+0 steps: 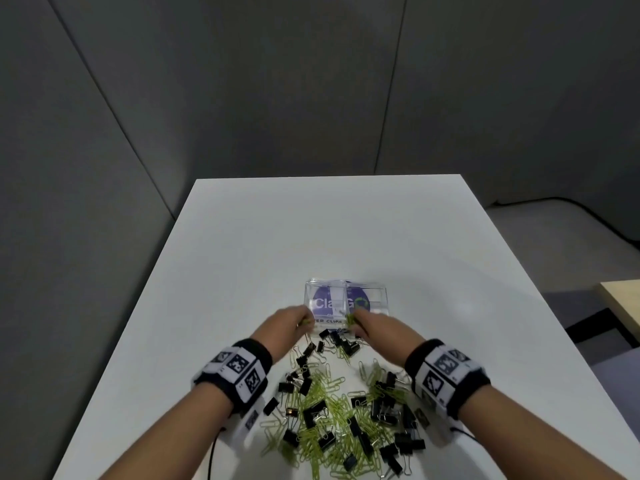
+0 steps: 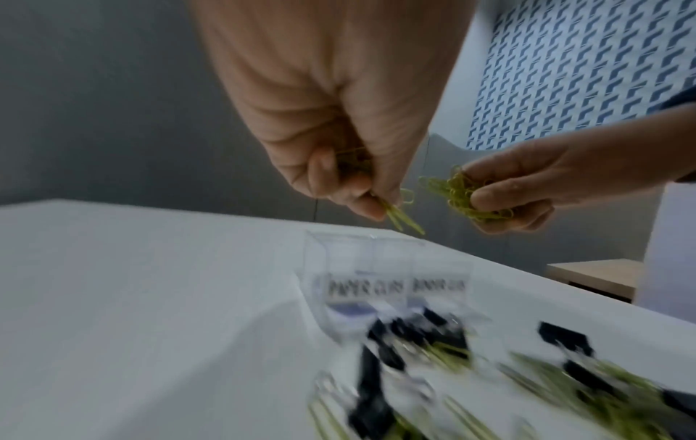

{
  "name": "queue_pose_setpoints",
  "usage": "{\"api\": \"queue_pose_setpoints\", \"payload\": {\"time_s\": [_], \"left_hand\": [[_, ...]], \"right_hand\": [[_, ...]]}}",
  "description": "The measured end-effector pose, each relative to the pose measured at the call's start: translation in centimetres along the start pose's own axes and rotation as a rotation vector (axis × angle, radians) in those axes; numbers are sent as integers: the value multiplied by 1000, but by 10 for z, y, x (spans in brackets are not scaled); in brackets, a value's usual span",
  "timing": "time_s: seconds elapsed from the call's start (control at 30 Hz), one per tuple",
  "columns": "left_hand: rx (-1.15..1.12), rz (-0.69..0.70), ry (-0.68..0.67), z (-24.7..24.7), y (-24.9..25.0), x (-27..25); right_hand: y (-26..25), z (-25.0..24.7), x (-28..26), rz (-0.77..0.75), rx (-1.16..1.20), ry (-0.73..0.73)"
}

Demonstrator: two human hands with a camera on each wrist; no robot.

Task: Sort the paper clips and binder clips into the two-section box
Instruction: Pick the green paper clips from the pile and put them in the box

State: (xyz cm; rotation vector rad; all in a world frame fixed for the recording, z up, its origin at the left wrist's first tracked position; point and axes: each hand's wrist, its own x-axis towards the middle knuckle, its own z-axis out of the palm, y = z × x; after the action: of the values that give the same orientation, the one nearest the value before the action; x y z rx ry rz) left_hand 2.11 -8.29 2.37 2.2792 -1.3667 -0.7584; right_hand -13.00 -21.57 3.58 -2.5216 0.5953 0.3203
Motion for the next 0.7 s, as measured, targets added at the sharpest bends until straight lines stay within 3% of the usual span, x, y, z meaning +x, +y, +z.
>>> {"api": "queue_pose_setpoints", "payload": {"time_s": [0.13, 0.33, 0.5, 0.7], "left_hand": [[89, -20, 113, -34, -6, 24], [140, -98, 45, -39, -6, 60], [167, -130, 13, -24, -4, 82], [179, -88, -24, -6, 5, 96]], "right_hand": [[-10, -22, 48, 72, -169, -39], [-19, -11, 108, 126, -243, -127], [-15, -14, 107, 113, -18, 4], [7, -19, 69, 75, 221, 177]]}}
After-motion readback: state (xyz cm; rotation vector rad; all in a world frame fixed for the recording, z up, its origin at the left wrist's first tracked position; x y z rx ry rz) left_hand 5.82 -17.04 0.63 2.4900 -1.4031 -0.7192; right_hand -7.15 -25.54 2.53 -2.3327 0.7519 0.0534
